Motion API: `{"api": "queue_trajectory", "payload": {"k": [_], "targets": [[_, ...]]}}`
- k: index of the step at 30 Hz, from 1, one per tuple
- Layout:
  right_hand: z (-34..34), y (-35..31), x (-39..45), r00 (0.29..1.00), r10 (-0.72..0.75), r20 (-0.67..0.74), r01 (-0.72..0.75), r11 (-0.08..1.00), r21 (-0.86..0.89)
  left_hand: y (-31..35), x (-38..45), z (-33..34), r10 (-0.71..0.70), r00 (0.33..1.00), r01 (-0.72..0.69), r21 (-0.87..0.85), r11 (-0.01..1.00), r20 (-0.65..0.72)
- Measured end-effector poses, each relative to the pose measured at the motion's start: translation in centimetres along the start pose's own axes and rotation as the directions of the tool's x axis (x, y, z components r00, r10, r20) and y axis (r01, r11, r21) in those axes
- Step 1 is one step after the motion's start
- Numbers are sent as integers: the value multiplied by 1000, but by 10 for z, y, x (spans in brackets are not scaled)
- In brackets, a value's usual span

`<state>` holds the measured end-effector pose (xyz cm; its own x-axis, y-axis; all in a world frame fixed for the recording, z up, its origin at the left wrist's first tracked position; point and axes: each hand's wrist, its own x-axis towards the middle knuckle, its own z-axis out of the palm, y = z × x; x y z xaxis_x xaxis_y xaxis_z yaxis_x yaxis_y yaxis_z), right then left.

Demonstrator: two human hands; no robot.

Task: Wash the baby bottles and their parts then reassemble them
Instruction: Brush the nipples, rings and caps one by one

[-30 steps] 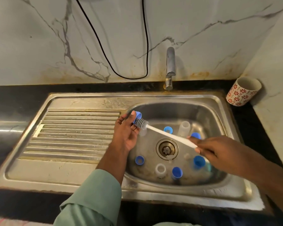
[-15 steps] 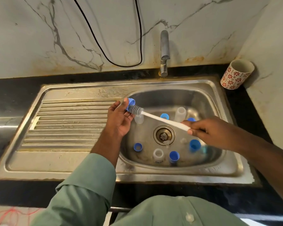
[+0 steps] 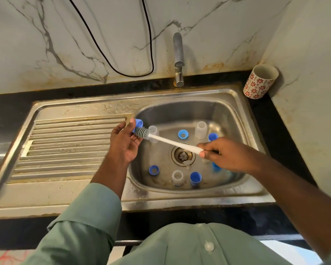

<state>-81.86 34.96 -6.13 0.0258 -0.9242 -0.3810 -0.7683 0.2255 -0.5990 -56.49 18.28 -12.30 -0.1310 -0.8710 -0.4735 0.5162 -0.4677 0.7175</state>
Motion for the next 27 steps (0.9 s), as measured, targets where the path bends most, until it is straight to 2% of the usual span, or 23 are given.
{"api": "queue_trajectory", "payload": {"k": [1, 4, 8, 12, 13, 15, 17, 19, 21, 25, 27], "targets": [[-1, -1, -3, 1000, -12, 1, 12, 999, 35, 0, 0, -1, -4, 1000, 4, 4, 1000, -1], [-3, 4, -3, 993, 52, -110, -36, 988, 148, 2, -2, 5, -23, 999, 22, 19, 1000, 39], [-2, 1, -11, 999, 43, 2, -43, 995, 90, 2, -4, 13, -22, 998, 21, 13, 1000, 67], [-13, 4, -10, 990, 100, -95, -80, 978, 192, -5, -9, 18, -31, 996, 30, 14, 999, 78], [-12, 4, -10, 991, 104, -85, -84, 974, 210, -3, -9, 21, -21, 997, 21, 3, 1000, 81], [-13, 1, -16, 995, 95, 39, -102, 954, 281, 0, -8, 27, -4, 996, 5, -13, 1000, 90], [-20, 4, -20, 986, 68, 154, -131, 886, 445, -2, -9, 28, -10, 994, 10, 1, 1000, 107], [-29, 16, -18, 984, 108, 145, -173, 795, 582, -5, -14, 33, -23, 989, 23, 0, 1000, 149], [-31, 21, -18, 976, 162, 144, -216, 751, 624, -2, -15, 35, -9, 984, 12, -19, 1000, 176], [-23, 13, -28, 956, 91, 279, -241, 784, 572, 5, -7, 27, 12, 987, -13, 7, 1000, 160], [-25, 9, -24, 981, 67, 182, -172, 733, 658, -3, -10, 26, 18, 994, -22, 33, 999, 108]]}}
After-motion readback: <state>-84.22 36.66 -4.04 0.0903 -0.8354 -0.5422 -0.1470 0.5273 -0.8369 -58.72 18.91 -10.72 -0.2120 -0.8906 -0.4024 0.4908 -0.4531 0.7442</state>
